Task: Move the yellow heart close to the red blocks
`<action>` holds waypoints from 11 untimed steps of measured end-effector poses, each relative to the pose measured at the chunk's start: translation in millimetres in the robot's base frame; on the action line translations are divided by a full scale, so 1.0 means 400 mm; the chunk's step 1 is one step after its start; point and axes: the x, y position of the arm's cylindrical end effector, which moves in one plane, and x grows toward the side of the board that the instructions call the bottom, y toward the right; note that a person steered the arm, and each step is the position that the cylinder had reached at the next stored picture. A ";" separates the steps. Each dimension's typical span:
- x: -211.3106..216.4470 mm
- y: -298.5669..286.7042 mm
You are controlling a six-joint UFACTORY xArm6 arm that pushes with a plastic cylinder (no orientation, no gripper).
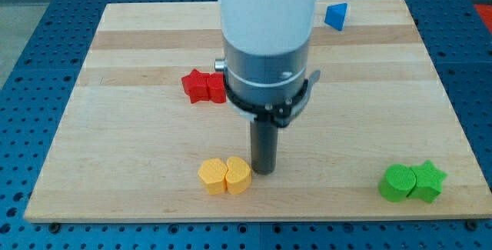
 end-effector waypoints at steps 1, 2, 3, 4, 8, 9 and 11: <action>0.106 0.019; 0.118 -0.044; 0.032 -0.080; -0.038 -0.080; -0.100 -0.090; -0.029 -0.090; -0.126 -0.106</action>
